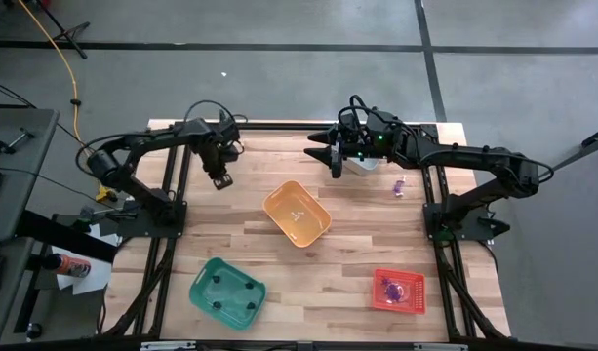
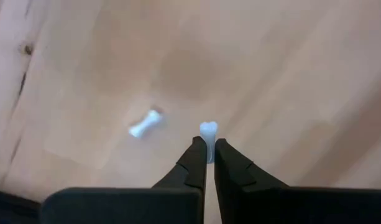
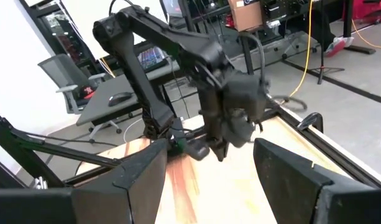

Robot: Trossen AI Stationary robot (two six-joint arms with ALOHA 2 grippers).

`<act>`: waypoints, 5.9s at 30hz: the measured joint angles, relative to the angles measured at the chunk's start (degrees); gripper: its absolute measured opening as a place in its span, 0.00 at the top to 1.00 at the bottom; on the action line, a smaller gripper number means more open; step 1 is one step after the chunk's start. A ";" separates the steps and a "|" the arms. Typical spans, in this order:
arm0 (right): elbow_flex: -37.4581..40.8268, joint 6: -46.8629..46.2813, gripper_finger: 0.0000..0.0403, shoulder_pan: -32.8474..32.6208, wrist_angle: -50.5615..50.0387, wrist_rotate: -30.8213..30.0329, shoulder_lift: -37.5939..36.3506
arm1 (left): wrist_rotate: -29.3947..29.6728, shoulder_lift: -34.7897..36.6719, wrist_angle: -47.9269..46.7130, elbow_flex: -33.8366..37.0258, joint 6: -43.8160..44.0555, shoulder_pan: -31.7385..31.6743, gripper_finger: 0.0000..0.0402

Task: Sort Halloween decoration
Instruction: Put the white bone toy into the yellow bin

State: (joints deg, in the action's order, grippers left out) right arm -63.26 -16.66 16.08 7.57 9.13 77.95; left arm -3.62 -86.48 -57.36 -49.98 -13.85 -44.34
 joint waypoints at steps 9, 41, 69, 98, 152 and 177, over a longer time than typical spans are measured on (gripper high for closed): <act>0.00 1.59 0.41 0.45 -1.39 -0.06 -2.95 | -21.29 14.76 14.35 -4.78 8.08 1.45 0.99; 0.00 3.20 0.41 1.07 -6.29 -1.11 -11.30 | -10.46 18.35 60.11 -3.90 14.00 29.00 0.99; 0.00 4.27 0.41 1.18 -9.97 -5.69 -11.30 | -8.97 -21.79 28.54 -21.66 -10.45 35.95 0.99; 0.00 4.30 0.41 1.18 -11.57 -5.73 -11.30 | -5.15 -10.53 13.20 -26.51 -1.37 31.27 0.61; 0.00 1.89 0.41 1.16 -16.69 -8.88 -11.30 | -12.30 39.83 67.58 7.82 27.24 20.20 0.61; 26.70 -48.47 0.41 6.87 -61.38 -16.18 -9.55 | -11.51 39.83 67.58 7.82 27.22 20.22 0.61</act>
State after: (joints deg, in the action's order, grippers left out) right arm -36.57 -65.13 22.95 -53.81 -7.06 68.40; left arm -15.14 -46.65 10.22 -42.15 13.37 -24.12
